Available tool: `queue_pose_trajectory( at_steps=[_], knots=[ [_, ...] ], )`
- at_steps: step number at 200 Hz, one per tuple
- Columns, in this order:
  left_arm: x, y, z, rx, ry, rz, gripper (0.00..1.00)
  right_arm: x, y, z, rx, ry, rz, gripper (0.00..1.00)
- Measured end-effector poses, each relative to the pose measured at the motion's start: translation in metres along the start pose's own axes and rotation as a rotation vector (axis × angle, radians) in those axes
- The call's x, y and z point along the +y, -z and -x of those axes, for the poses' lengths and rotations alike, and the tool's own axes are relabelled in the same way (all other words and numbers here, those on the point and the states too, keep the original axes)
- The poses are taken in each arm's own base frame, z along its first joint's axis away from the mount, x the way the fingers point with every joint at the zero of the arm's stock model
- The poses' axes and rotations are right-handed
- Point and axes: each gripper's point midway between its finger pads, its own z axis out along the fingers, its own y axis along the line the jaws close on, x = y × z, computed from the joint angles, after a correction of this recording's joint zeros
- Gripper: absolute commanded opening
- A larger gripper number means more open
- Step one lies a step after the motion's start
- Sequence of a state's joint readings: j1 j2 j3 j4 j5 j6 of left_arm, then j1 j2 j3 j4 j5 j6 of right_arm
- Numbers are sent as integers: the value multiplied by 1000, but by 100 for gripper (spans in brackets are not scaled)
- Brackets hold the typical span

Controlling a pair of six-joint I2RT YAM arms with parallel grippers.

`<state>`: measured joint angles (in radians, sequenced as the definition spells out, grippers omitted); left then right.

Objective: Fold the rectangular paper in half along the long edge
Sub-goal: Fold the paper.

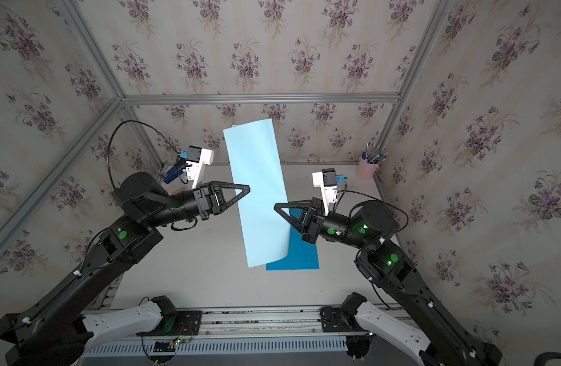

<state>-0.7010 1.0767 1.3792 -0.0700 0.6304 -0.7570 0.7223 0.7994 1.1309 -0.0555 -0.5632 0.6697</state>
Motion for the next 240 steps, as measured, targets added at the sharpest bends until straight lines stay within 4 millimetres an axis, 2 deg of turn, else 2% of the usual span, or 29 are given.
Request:
queue_pose_trajectory(
  at_steps=[7,17,42,51,62,70,76,83,94,113,119,137,148,170,174,184,194,201,213,227,240],
  knots=[
    [0,1,0,-1,-1,0,0,0,0,-1,4,-2,1,29],
    [0,1,2,-6,-3,3,0,-3,-2,-3,16,-11,-7,29],
    [-2,2,3,-10,-6,2,0,-4,-3,-9,44,-10,2,4],
    [-4,3,4,-11,-10,1,0,-6,-4,-12,51,-23,1,0],
    [-5,4,3,-8,-10,1,0,-7,-5,-16,62,-31,5,0],
    [-5,4,2,-2,-8,2,0,-8,-6,-20,77,-39,10,8],
    [-5,5,3,-4,-9,3,0,-8,-7,-24,88,-44,16,21],
    [-6,5,4,-7,-11,3,0,-7,-7,-27,101,-51,24,27],
    [-8,6,6,-14,-17,2,0,-5,-6,-33,121,-59,33,32],
    [-12,8,9,-25,-28,-3,0,0,-2,-36,129,-58,51,32],
    [-12,8,9,-26,-30,-4,0,1,-2,-38,137,-61,60,30],
    [-11,7,10,-27,-29,-1,0,3,0,-43,148,-64,74,9],
    [-10,6,10,-26,-27,2,0,4,1,-47,160,-78,86,0],
    [-9,5,9,-20,-24,3,0,5,3,-50,160,-86,93,0],
    [-9,5,9,-20,-24,3,0,6,3,-50,161,-84,98,6],
    [-8,5,9,-21,-24,3,0,9,5,-51,160,-81,114,31],
    [-9,4,9,-21,-25,2,0,10,5,-52,166,-95,124,35],
    [-9,4,9,-23,-25,2,0,10,5,-53,169,-97,126,31],
    [-9,4,10,-25,-26,2,0,9,6,-56,175,-95,131,14],
    [-10,4,11,-26,-27,1,0,9,7,-61,186,-99,141,1],
    [-11,5,11,-27,-29,-1,0,8,7,-63,190,-114,137,0]
  ],
)
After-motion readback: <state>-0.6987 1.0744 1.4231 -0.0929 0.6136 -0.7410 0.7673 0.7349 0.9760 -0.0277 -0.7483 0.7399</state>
